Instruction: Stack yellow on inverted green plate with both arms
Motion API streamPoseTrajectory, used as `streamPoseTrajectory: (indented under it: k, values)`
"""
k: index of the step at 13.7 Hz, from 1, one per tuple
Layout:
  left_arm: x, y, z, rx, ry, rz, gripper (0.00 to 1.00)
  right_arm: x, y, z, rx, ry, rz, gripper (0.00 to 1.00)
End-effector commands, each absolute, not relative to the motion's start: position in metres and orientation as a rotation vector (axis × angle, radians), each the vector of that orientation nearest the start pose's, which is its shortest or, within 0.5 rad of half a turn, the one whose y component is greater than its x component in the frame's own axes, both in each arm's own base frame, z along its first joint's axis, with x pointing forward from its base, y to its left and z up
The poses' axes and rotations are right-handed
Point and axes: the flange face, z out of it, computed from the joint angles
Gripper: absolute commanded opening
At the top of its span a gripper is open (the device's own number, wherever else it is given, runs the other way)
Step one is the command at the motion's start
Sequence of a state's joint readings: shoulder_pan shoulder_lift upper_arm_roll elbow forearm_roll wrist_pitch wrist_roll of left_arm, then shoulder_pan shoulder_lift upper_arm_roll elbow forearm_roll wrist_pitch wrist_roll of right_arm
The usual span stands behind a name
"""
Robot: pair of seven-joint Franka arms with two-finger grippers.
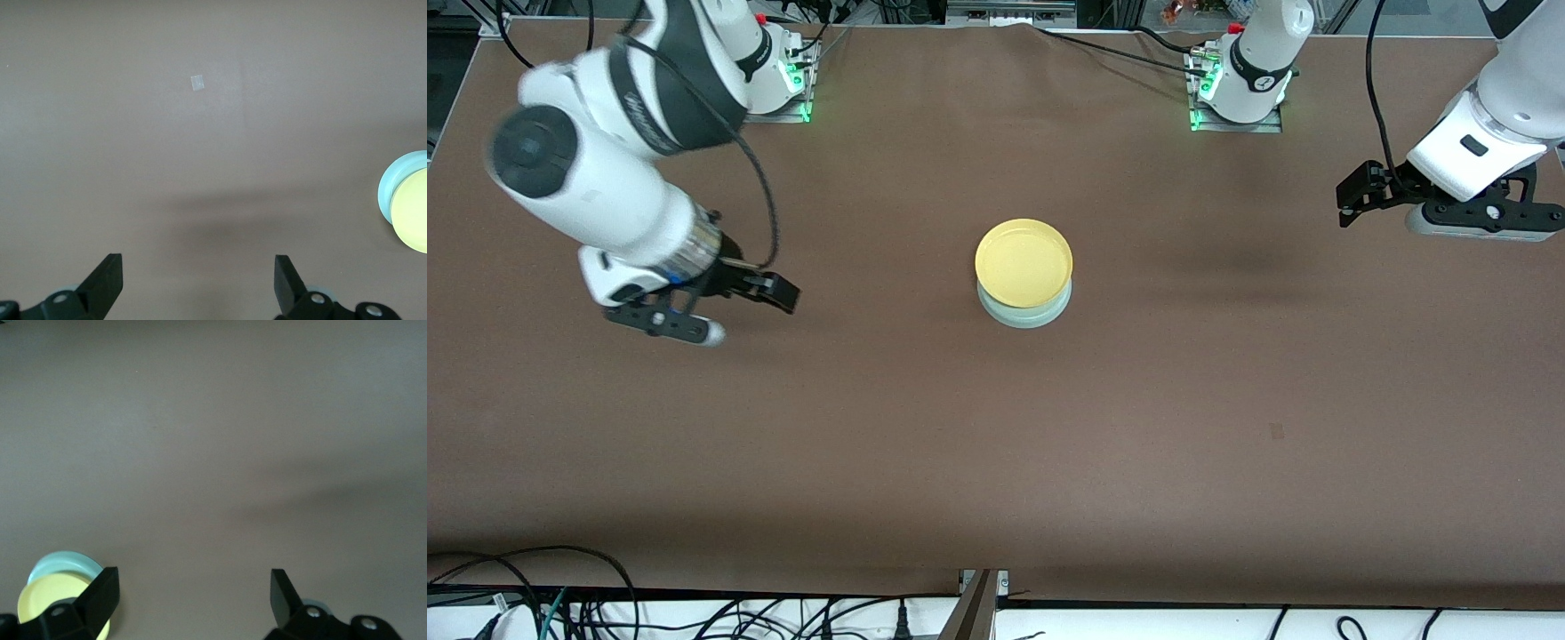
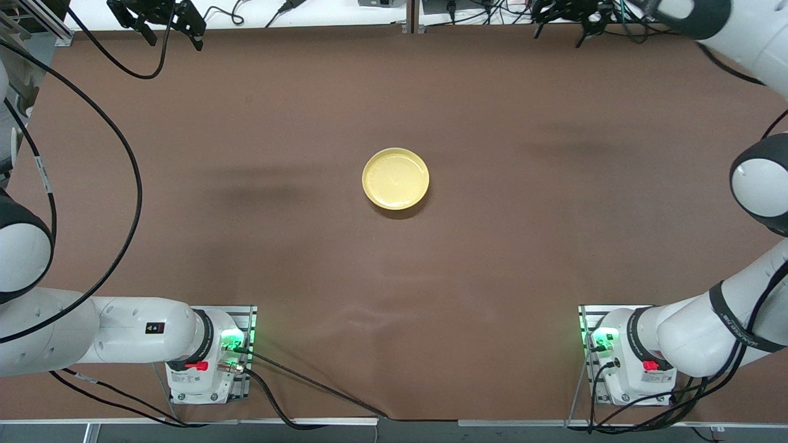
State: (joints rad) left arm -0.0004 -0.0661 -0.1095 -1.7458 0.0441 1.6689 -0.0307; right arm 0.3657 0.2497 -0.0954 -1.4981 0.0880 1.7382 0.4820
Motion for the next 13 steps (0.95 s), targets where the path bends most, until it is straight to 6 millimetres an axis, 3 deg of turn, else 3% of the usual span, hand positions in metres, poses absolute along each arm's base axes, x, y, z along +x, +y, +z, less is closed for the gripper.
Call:
streamPoseTrajectory:
  k: [1,3,5,8,13]
  values:
    - [0.534,-0.053,0.587,-3.074,0.112,0.01,1.0,0.579,0.124,0.574,-3.067,0.208,0.126,1.0]
    - [0.534,-0.053,0.587,-3.076,0.112,0.01,1.0,0.554,0.075,0.589,-3.051,0.159,0.148,1.0]
    - [0.534,-0.053,0.587,-3.076,0.112,0.01,1.0,0.54,0.047,0.595,-3.04,0.169,0.141,1.0]
    - [0.534,-0.053,0.587,-3.076,0.112,0.013,1.0,0.542,0.031,0.6,-3.054,0.027,0.101,1.0]
    - [0.533,-0.053,0.587,-3.075,0.114,0.022,1.0,0.55,0.036,0.608,-3.095,-0.03,0.074,1.0]
